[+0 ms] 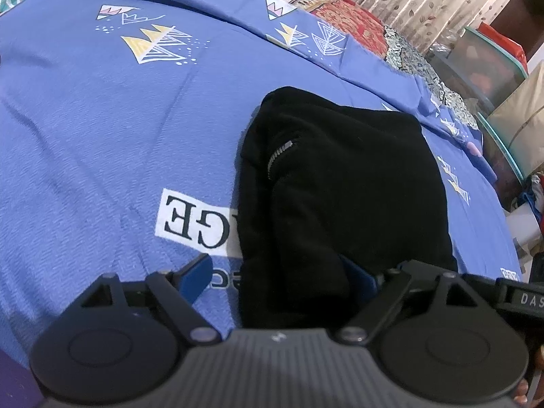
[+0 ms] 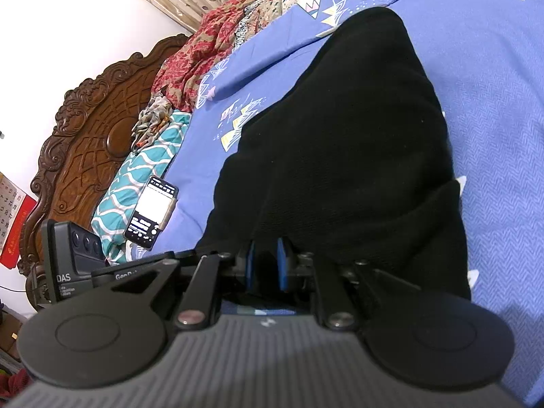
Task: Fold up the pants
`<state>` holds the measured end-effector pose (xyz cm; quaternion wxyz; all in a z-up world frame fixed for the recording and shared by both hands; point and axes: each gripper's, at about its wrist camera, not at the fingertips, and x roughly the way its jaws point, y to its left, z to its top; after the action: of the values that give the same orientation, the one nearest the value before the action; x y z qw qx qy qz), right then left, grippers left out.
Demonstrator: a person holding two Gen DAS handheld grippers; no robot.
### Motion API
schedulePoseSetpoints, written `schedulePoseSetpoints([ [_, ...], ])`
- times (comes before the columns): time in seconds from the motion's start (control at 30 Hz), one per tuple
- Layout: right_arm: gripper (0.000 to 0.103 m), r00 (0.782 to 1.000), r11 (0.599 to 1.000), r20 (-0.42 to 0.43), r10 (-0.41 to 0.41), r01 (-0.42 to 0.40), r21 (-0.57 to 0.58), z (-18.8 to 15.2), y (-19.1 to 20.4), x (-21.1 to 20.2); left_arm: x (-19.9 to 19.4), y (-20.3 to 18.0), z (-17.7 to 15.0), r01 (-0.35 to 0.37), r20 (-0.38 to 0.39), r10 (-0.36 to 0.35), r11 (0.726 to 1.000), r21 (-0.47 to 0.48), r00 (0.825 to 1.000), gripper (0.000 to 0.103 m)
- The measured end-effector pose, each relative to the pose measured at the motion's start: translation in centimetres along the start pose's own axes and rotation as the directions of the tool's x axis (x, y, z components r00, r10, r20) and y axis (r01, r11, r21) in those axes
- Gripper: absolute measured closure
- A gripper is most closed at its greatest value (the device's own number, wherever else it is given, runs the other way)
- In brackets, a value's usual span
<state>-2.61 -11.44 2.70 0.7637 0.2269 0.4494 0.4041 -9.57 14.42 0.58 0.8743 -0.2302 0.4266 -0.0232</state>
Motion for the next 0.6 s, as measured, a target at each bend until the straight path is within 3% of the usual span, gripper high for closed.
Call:
schedulePoseSetpoints([
  [0.2,0.087,1.000,1.000,-0.002,-0.003,0.003,-0.005,0.0,0.0,0.0,0.1,-0.1,0.3,0.002,-0.009,-0.001,1.000,0.004,1.000,0.017],
  [0.3,0.079,1.000,0.998,0.004,-0.008,0.008,-0.059,0.2,1.1,-0.6,-0.8,0.2,0.7,0.021,0.007,-0.021,1.000,-0.019,1.000,0.016],
  [0.37,0.049,0.999,0.992,0.050,0.012,-0.006,-0.129,0.4,2.3,-1.9,-1.8,0.5,1.0,0.040,0.038,-0.039,0.999,-0.022,0.998,0.016],
  [0.43,0.039,0.992,0.986,0.122,0.010,0.011,-0.169,0.7,2.7,-3.7,-2.8,0.8,1.6,0.056,0.071,-0.055,0.998,-0.016,0.996,0.014],
  [0.47,0.038,0.988,0.985,0.155,0.001,0.026,-0.170,0.9,2.5,-4.5,-3.1,1.0,2.0,0.069,0.082,-0.067,0.998,-0.014,0.994,0.011],
  [0.6,0.024,0.964,0.992,0.254,-0.075,0.097,-0.076,2.1,0.0,-6.6,-2.7,1.6,4.1,0.111,0.078,-0.108,0.994,-0.027,0.991,0.000],
])
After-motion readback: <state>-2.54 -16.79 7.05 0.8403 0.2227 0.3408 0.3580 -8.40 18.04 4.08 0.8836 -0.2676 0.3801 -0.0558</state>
